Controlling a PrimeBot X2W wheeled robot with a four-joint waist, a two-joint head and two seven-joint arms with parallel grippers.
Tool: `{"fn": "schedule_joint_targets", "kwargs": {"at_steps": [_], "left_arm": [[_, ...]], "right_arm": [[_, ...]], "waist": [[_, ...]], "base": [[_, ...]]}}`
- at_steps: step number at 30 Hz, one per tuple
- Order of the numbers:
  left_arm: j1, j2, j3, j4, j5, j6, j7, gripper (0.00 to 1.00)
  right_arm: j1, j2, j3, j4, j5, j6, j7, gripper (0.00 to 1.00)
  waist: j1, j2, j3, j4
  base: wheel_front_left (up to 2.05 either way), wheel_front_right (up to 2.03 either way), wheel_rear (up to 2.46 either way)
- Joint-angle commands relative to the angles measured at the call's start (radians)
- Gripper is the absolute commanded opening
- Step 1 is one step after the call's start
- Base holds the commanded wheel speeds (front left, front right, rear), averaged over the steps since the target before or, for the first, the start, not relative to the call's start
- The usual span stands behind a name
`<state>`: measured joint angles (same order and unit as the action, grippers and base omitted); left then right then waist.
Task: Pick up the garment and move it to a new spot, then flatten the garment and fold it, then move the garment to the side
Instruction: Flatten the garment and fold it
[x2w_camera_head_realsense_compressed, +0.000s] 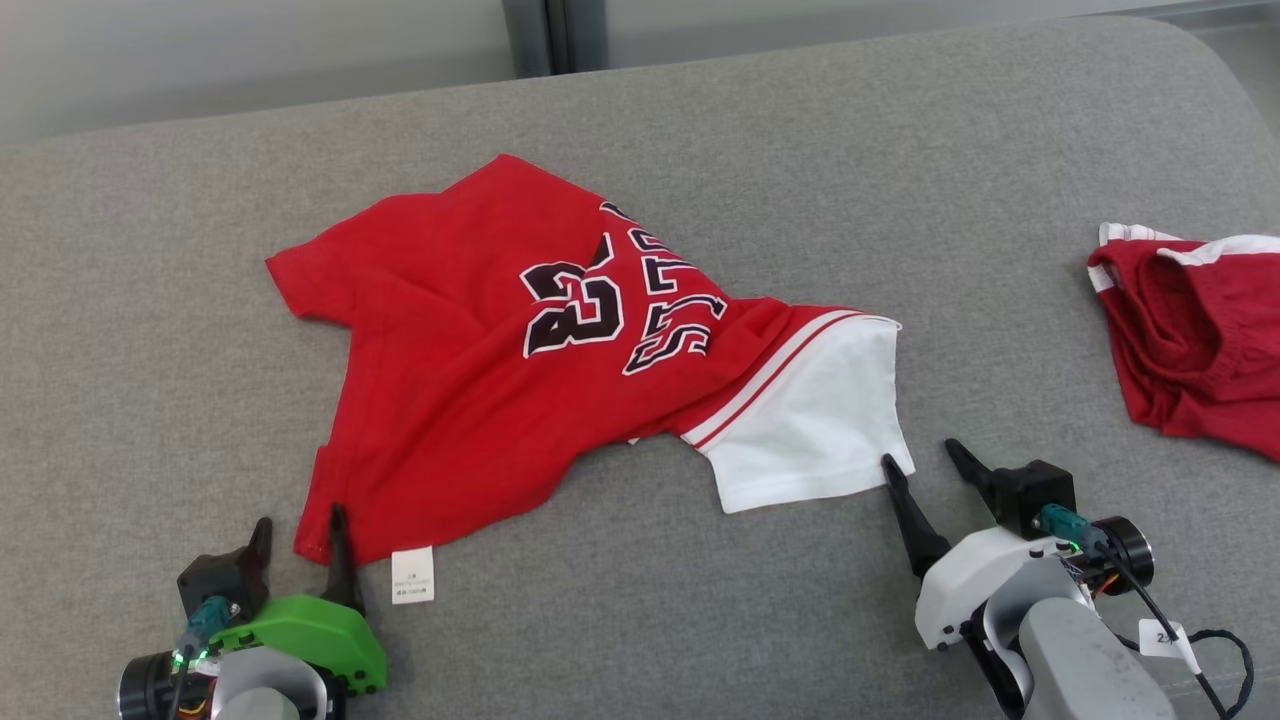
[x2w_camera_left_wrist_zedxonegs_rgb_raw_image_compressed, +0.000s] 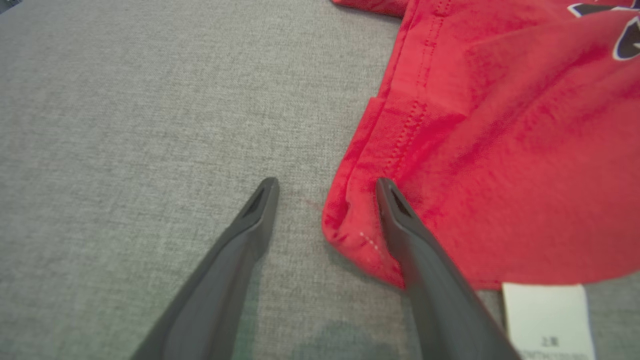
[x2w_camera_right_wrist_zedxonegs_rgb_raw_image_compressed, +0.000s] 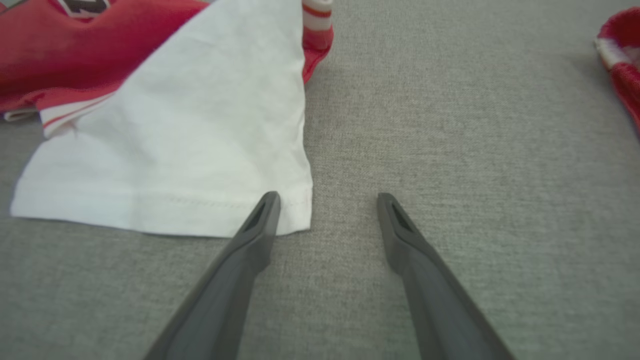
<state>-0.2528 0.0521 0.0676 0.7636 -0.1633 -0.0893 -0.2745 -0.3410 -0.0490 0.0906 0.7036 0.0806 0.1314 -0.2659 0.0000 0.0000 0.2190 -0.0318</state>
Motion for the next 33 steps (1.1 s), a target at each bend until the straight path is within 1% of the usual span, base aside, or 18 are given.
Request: {"fn": "schedule_joint_targets", "kwargs": {"at_steps": [1,6,7,8,9,10,14,20,24,29,33], "left_arm": [[0.017,-0.001,-0.011,0.034,0.000,-0.007,0.019,1.00],[0.020,-0.002,-0.040,0.042,-0.008,-0.012,0.019,1.00],[0.022,-0.004,-0.049,0.048,-0.012,-0.015,0.019,0.90],[0.023,-0.005,-0.056,0.052,-0.014,-0.018,0.019,0.48],[0.023,-0.005,-0.064,0.052,-0.016,-0.021,0.019,0.22],[0.024,-0.005,-0.071,0.049,-0.018,-0.022,0.019,0.00],[0.035,-0.002,-0.089,0.047,-0.031,-0.026,0.018,0.00],[0.047,-0.001,-0.091,-0.010,-0.038,-0.032,0.012,0.00],[0.053,0.001,-0.078,-0.107,-0.047,-0.034,0.010,0.00],[0.046,0.002,-0.050,-0.233,-0.067,-0.040,0.010,0.00],[-0.016,0.033,-0.057,-0.330,-0.092,-0.042,0.010,0.00]], "right_arm": [[-0.005,-0.004,0.006,0.033,0.001,-0.002,0.003,1.00],[-0.014,-0.001,0.046,0.097,0.007,-0.001,0.009,1.00],[-0.013,0.001,0.065,0.105,0.008,0.000,0.010,0.96],[-0.011,0.003,0.080,0.108,0.014,0.000,0.010,0.42],[-0.008,0.004,0.097,0.108,0.023,0.002,0.010,0.07],[-0.006,0.004,0.106,0.107,0.026,0.002,0.010,0.00],[0.004,-0.002,0.115,0.084,0.053,0.002,0.008,0.00],[0.023,-0.004,0.067,-0.024,0.076,-0.001,0.002,0.00],[0.048,-0.004,0.028,-0.125,0.099,-0.001,0.002,0.00],[0.039,-0.004,0.003,-0.292,0.157,-0.001,0.002,0.00],[-0.012,-0.004,-0.032,-0.429,0.183,-0.001,0.002,0.00]], "waist": [[0.0000,0.0000,0.001,0.004],[0.0000,0.0000,0.001,0.012],[0.0000,0.0000,-0.001,0.013],[0.0000,0.0000,-0.003,0.014],[0.0000,0.0000,-0.006,0.015],[0.0000,0.0000,-0.010,0.016],[0.0000,0.0000,-0.029,0.021],[0.0000,0.0000,-0.075,0.026],[0.0000,0.0000,-0.112,0.024],[0.0000,0.0000,-0.154,0.012],[0.0000,0.0000,-0.168,-0.002]], "base": [[0.00,0.00,0.00],[0.00,0.00,0.00],[0.00,0.00,0.00],[0.00,0.00,0.00],[0.00,0.00,0.00],[0.00,0.00,0.00],[0.00,0.00,0.00],[0.00,0.00,0.00],[0.00,0.00,0.00],[0.00,0.00,0.00],[0.00,0.00,0.00]]}}
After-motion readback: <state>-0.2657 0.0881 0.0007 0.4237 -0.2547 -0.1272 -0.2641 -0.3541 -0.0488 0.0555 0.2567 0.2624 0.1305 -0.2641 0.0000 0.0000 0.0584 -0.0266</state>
